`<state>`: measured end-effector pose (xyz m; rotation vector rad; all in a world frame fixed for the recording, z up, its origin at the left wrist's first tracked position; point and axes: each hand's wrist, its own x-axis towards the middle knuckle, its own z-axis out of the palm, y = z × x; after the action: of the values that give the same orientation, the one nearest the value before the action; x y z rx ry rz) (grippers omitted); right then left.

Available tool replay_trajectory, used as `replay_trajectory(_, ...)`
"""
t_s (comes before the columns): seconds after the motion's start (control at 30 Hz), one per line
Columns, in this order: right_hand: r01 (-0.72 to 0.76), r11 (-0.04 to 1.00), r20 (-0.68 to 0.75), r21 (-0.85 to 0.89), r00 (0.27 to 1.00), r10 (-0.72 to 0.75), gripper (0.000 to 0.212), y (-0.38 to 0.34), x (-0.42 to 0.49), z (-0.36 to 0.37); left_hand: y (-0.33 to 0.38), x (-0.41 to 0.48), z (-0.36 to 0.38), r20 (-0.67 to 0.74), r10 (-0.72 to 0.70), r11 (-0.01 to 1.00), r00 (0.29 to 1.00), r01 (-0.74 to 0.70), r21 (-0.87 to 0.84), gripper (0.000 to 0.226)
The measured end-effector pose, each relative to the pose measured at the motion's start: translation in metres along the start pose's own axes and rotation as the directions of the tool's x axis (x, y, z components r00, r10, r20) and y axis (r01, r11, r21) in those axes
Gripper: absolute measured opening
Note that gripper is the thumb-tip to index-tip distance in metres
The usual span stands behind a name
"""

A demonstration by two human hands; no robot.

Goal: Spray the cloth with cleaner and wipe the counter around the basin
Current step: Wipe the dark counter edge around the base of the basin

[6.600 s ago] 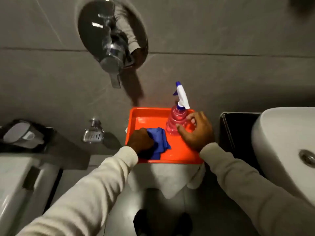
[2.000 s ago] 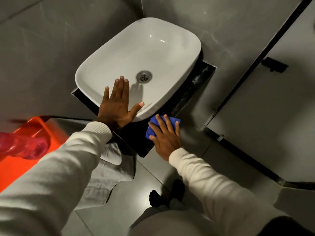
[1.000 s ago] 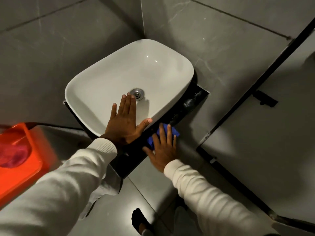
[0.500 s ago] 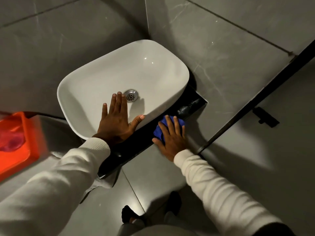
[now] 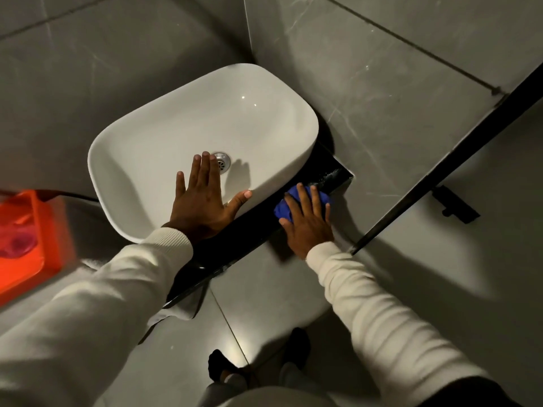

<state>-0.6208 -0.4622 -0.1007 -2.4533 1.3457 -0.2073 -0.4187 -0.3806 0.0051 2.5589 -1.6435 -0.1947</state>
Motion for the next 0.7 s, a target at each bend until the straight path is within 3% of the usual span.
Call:
replay_trajectory(0.1,-0.037,0.999,-0.007,0.03,0.999,0.037,0.058,-0.028,-0.015,0.009,-0.001,-0.001,0.0,0.006,0.01,1.0,1.0,-0.01,0.002,0.11)
replay_trajectory(0.33,0.185,0.982,0.015,-0.033,0.983,-0.185,0.052,0.0,-0.007,-0.001,0.014,0.008,0.001,-0.006,-0.007,1.0,1.0,0.007,-0.01,0.109)
replay_trajectory(0.7,-0.088,0.995,-0.088,0.048,0.992,0.092,0.044,0.003,0.032,-0.013,0.016,0.01,0.0,-0.024,0.014,0.999,1.0,-0.015,-0.031,0.108)
